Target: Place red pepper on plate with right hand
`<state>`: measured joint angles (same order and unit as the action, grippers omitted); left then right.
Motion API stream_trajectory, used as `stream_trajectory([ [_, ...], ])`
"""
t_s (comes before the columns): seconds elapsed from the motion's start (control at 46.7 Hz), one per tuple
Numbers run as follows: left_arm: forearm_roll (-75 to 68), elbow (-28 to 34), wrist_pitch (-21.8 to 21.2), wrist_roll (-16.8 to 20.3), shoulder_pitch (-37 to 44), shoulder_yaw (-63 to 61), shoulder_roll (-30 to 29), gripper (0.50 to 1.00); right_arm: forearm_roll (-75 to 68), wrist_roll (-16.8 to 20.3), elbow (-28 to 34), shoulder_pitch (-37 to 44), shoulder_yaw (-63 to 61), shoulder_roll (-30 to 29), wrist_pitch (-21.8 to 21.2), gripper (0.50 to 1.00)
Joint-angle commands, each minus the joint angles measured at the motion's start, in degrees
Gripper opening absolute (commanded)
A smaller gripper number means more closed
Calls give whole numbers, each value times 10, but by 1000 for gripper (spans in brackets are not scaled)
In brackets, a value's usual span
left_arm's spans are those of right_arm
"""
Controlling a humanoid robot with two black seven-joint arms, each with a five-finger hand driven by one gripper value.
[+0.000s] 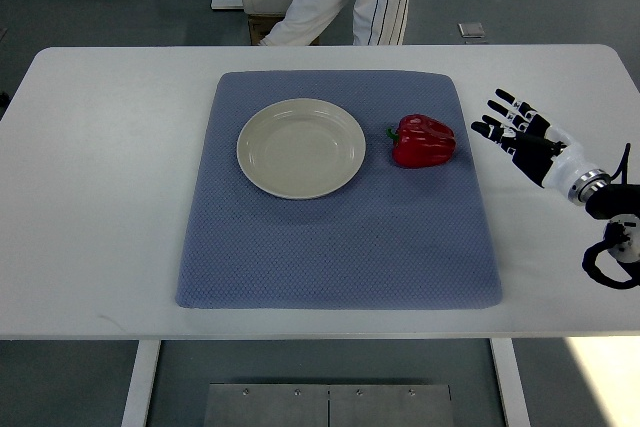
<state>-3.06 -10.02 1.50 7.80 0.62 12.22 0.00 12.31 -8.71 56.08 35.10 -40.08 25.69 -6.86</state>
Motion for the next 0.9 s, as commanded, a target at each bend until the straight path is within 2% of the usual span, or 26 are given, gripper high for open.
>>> stream_trajectory([
  [0.0,0,0,0,0,1,0,0,1000,0,0,0,0,0,0,0,1000],
  [0.877,0,0,0,-1,3,0,0,1000,0,0,-1,1,-1,0,-5,1000],
])
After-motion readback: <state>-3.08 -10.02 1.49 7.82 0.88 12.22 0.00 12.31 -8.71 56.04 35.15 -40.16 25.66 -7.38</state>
